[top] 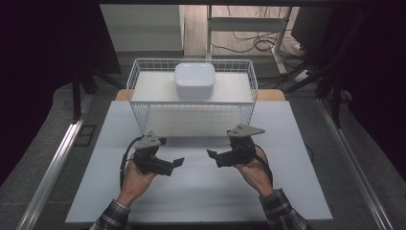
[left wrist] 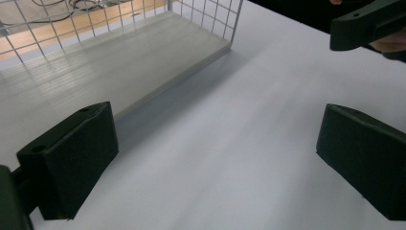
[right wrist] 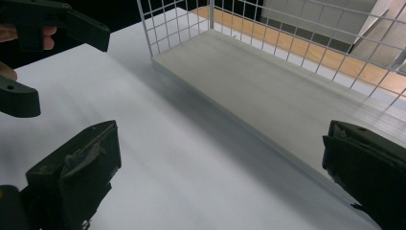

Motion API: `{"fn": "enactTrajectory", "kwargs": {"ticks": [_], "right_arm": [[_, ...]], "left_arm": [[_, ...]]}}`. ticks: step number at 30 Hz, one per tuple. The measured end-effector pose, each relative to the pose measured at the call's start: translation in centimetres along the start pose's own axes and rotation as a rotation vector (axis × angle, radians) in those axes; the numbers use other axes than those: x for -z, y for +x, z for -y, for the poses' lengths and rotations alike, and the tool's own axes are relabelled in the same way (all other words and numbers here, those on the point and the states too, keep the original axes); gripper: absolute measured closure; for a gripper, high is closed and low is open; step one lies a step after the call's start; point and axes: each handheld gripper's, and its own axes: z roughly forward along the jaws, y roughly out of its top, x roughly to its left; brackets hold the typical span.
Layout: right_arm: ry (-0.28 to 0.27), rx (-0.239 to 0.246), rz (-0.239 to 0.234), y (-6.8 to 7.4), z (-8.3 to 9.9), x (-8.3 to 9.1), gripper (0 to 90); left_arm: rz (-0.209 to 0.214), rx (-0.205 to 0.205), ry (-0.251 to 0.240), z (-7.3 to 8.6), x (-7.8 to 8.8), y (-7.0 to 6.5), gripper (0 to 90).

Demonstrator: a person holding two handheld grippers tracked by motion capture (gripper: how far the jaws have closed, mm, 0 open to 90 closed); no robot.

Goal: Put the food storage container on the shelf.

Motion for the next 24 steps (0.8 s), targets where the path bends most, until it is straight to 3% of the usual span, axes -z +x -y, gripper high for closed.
{"fn": "enactTrajectory", "kwargs": {"ticks": [7,24], "right_arm": [[0.015,0.005,0.025,0.0,1.4,0.5,0.0],[0.004,-0.001,0.04,-0.1,2.8,3.0,0.0]], "left_arm": [[-0.018,-0.003,0.019,1.2,0.4,-0.2,0.5],[-0.063,0.028,-0.018,3.2,3.2,-0.3,0.5]]}}
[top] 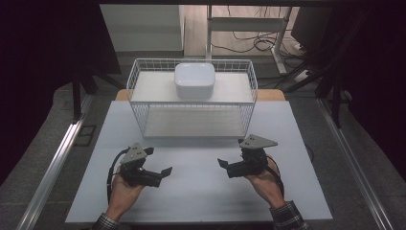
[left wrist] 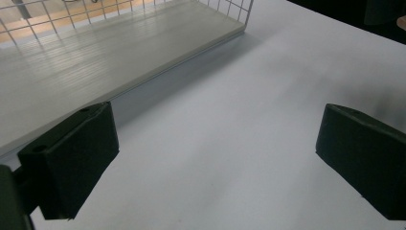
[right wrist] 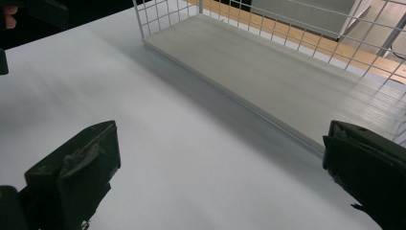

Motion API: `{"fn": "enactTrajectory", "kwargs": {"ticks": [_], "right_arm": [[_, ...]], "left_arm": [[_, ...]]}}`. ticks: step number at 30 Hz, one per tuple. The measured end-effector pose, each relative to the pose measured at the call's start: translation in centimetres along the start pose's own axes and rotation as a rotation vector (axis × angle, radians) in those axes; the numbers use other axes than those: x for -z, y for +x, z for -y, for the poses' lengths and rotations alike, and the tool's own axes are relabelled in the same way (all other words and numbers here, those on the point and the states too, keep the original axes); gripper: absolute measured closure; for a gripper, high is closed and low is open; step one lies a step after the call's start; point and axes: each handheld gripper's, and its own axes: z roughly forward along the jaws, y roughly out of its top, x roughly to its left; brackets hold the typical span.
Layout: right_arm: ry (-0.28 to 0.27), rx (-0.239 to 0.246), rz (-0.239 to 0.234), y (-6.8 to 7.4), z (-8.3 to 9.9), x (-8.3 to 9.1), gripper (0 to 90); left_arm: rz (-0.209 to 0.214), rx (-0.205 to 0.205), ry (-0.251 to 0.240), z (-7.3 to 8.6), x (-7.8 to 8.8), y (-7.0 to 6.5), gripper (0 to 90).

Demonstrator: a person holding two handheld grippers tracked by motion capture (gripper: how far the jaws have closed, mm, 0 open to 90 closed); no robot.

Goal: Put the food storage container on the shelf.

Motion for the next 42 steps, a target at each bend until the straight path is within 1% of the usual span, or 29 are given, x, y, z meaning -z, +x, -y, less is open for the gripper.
{"fn": "enactTrajectory", "kwargs": {"ticks": [6,9,10,12,16,19,23,29,33,35,39,42], "right_arm": [[0.003,0.0,0.014,-0.1,0.7,0.7,0.0],[0.006,-0.003,0.027,-0.2,1.4,1.2,0.0],[0.006,-0.003,0.027,-0.2,1.4,1.2,0.0],[0.007,-0.006,0.04,-0.3,1.9,1.6,0.0],[0.006,-0.009,0.05,-0.5,2.5,1.9,0.0],[0.006,-0.011,0.061,-0.6,3.0,2.2,0.0],[0.017,-0.014,0.076,-0.8,3.8,2.6,0.0],[0.027,-0.008,0.092,-0.9,4.8,2.8,0.0],[0.037,-0.005,0.103,-0.9,5.3,2.9,0.0],[0.045,-0.005,0.109,-0.9,5.7,2.9,0.0],[0.059,-0.009,0.11,-0.9,6.3,2.9,0.0],[0.075,-0.011,0.109,-0.9,6.9,2.8,0.0]], "left_arm": [[-0.015,0.009,0.004,1.0,0.6,0.0,0.5],[-0.024,0.018,0.01,1.7,0.8,0.2,0.5],[-0.024,0.018,0.01,1.7,0.8,0.2,0.5],[-0.028,0.024,0.012,2.1,0.9,0.2,0.5],[-0.033,0.024,0.017,2.7,1.2,0.3,0.5],[-0.042,0.018,0.027,3.1,1.4,0.2,0.5],[-0.064,0.013,0.039,3.9,1.8,0.3,0.5],[-0.078,0.021,0.042,4.8,2.2,0.4,0.5],[-0.081,0.028,0.051,5.2,2.2,0.4,0.5],[-0.084,0.029,0.066,5.6,2.1,0.4,0.5],[-0.087,0.033,0.081,5.9,1.9,0.4,0.5],[-0.093,0.033,0.102,6.3,1.5,0.5,0.3]]}}
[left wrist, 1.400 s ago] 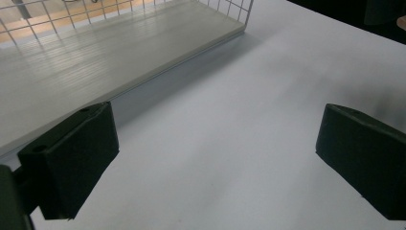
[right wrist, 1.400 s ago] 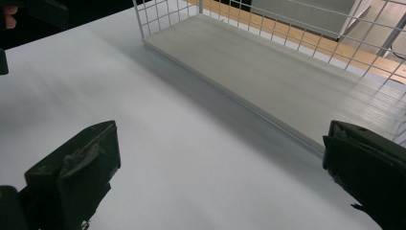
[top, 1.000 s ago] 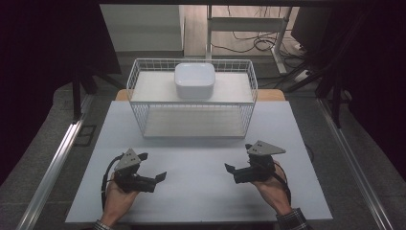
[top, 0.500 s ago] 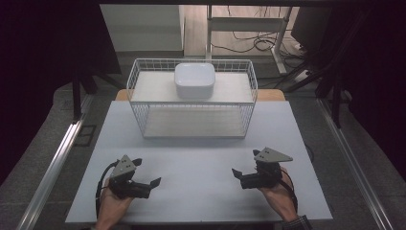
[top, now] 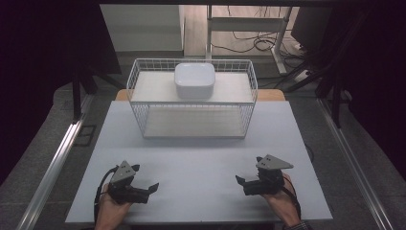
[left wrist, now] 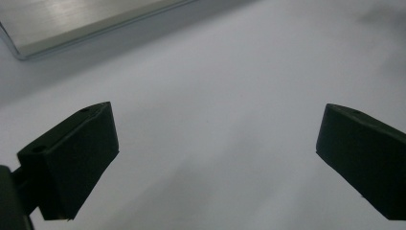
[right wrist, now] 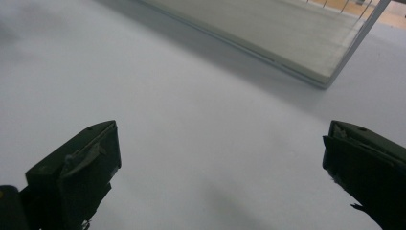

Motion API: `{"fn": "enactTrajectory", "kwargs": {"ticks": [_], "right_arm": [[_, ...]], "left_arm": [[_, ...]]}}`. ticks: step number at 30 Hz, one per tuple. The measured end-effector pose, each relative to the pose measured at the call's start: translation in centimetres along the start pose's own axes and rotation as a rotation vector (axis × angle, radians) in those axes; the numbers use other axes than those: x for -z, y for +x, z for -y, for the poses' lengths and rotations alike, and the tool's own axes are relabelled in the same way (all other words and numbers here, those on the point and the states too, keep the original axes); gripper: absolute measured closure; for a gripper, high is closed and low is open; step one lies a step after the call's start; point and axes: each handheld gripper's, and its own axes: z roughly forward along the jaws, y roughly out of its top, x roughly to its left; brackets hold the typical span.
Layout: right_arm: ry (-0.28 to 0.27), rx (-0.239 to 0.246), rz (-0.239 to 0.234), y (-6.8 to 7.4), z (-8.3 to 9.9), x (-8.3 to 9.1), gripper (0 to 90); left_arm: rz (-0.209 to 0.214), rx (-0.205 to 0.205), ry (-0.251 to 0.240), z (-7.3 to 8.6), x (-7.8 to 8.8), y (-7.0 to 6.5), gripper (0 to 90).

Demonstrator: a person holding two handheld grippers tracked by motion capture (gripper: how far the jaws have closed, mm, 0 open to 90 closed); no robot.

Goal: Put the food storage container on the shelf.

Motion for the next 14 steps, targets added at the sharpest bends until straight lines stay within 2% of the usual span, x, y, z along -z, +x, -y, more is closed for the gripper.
{"fn": "enactTrajectory", "kwargs": {"ticks": [5,9,14], "right_arm": [[0.032,-0.008,0.004,-0.3,1.0,-0.4,0.0],[0.065,-0.012,0.008,-0.4,1.5,-0.8,0.0],[0.079,0.0,0.016,-0.3,1.6,-0.9,0.0]], "left_arm": [[0.006,0.024,0.038,0.4,-0.5,0.3,0.0],[0.006,0.029,0.051,0.4,-0.6,0.4,0.0],[0.001,0.036,0.057,0.4,-0.7,0.4,0.0]]}}
